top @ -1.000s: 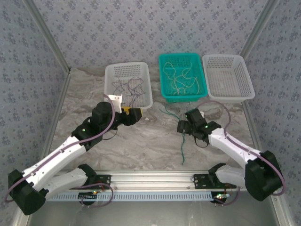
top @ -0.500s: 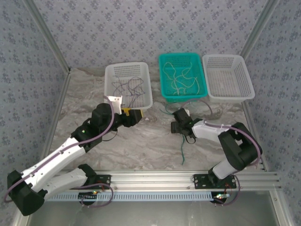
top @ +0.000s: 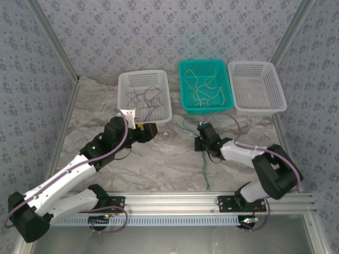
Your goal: Untangle the cables
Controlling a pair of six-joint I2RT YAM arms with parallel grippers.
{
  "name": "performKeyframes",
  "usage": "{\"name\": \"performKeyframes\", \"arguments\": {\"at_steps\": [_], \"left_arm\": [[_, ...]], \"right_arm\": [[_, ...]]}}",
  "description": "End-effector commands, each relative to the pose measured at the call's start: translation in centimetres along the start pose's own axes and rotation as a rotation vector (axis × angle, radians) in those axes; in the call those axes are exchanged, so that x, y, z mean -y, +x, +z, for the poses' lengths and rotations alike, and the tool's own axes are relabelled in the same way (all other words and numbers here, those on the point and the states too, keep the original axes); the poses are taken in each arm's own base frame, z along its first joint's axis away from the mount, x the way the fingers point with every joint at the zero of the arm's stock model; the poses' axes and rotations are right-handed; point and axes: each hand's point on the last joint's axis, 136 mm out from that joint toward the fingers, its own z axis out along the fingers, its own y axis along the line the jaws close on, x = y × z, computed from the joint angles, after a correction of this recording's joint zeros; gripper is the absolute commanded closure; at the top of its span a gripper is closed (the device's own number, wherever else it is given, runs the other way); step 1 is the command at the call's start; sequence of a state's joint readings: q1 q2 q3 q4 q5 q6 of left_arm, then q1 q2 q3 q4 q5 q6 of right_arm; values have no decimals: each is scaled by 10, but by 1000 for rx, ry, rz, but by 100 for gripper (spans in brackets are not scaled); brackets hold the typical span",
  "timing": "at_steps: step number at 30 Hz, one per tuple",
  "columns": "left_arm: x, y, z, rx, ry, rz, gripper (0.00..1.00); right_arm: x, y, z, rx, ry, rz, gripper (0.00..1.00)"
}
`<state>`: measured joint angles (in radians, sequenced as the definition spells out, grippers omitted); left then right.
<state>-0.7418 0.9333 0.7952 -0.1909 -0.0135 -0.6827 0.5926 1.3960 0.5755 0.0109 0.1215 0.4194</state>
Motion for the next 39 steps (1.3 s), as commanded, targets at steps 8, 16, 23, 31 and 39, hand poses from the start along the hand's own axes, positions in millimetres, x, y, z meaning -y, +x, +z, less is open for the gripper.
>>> {"name": "performKeyframes", "arguments": {"at_steps": [8, 16, 23, 31, 39], "left_arm": [[27, 1, 21, -17, 147, -147, 31], [50, -9, 39, -6, 240, -179, 29], [56, -13, 50, 13, 271, -183, 32], [51, -11, 55, 9, 242, -187, 100], [52, -18, 44, 41, 214, 14, 100]], "right_arm": [[-52, -34, -91, 253, -330, -113, 100], [-81, -54, -127, 342, -485, -99, 100], [-90, -51, -132, 333, -507, -111, 100], [-90, -49, -128, 331, -490, -125, 93], [-88, -81, -164, 355, -478, -64, 16]]}}
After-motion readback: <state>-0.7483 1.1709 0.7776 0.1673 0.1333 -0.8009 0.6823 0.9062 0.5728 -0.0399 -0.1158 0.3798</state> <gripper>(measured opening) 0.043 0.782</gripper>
